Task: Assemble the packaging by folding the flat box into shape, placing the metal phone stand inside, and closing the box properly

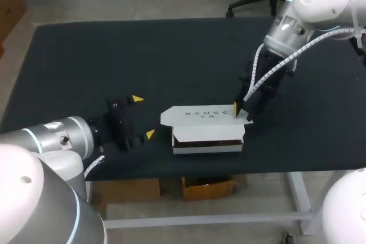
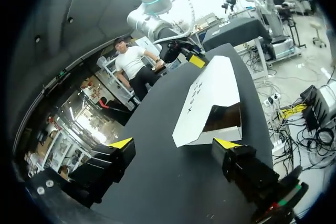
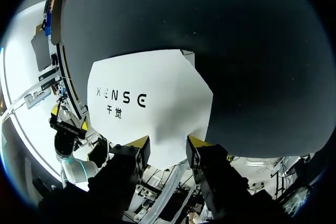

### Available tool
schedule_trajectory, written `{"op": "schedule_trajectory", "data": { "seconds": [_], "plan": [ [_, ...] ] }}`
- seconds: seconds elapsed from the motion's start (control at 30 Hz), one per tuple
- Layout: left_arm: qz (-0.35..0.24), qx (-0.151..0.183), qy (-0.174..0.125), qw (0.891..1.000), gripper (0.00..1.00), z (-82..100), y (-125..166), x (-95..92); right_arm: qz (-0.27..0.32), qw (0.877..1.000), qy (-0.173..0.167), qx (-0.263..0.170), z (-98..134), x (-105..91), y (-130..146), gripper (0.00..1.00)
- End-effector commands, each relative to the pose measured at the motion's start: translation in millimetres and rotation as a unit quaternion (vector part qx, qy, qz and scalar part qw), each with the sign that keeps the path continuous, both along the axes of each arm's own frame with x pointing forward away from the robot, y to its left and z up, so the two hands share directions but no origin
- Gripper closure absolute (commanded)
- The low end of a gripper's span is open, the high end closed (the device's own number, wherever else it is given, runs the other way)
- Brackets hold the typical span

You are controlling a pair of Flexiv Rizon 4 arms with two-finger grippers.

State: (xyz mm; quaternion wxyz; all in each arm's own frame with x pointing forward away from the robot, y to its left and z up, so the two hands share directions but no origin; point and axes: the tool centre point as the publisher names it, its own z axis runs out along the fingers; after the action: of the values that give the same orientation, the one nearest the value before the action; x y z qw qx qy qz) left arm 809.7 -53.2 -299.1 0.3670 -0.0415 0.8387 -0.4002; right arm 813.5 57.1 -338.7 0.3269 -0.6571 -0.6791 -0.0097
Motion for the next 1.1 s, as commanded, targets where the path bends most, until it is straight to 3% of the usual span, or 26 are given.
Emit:
{"op": "schedule_trajectory", "data": {
  "seconds": [0.03,0.1,0.17,0.63,0.8,0.87,0.9,0.97,1.0,1.1],
  "plan": [
    [-0.010,0.000,0.088,0.996,0.00,15.7,-6.6,6.7,-0.003,1.000,-0.004,-0.002,-1.0,-3.8,0.4,0.58],
    [-0.007,-0.012,0.078,0.997,0.00,20.4,-9.1,4.9,-0.004,1.000,-0.004,-0.003,-1.4,-4.4,0.0,0.58],
    [0.013,0.007,0.035,0.999,0.00,24.3,-13.4,3.2,-0.005,1.000,-0.004,-0.004,-1.5,-4.6,-0.3,0.59],
    [0.013,0.007,0.035,0.999,0.00,24.3,-13.4,3.2,-0.010,1.000,-0.006,-0.006,-3.0,-5.7,-2.1,0.60],
    [0.067,-0.031,0.148,0.986,0.00,30.9,-31.4,15.0,-0.012,1.000,-0.007,-0.006,-3.3,-6.4,-3.3,0.61],
    [0.112,-0.038,0.204,0.972,0.00,34.7,-37.0,17.7,-0.012,1.000,-0.006,-0.005,-3.8,-6.6,-3.4,0.61],
    [0.109,-0.043,0.211,0.970,0.00,35.3,-38.5,17.9,-0.012,1.000,-0.006,-0.006,-3.9,-6.7,-3.4,0.61],
    [0.143,-0.045,0.250,0.957,0.00,38.2,-42.2,16.9,-0.012,1.000,-0.007,-0.005,-4.2,-6.7,-3.3,0.61],
    [0.122,-0.052,0.257,0.957,0.00,38.8,-42.1,15.1,-0.012,1.000,-0.007,-0.005,-4.5,-6.8,-3.3,0.61],
    [0.150,-0.058,0.334,0.929,0.00,40.6,-43.6,14.5,-0.012,1.000,-0.007,-0.005,-5.6,-7.1,-3.0,0.61]
  ]
}}
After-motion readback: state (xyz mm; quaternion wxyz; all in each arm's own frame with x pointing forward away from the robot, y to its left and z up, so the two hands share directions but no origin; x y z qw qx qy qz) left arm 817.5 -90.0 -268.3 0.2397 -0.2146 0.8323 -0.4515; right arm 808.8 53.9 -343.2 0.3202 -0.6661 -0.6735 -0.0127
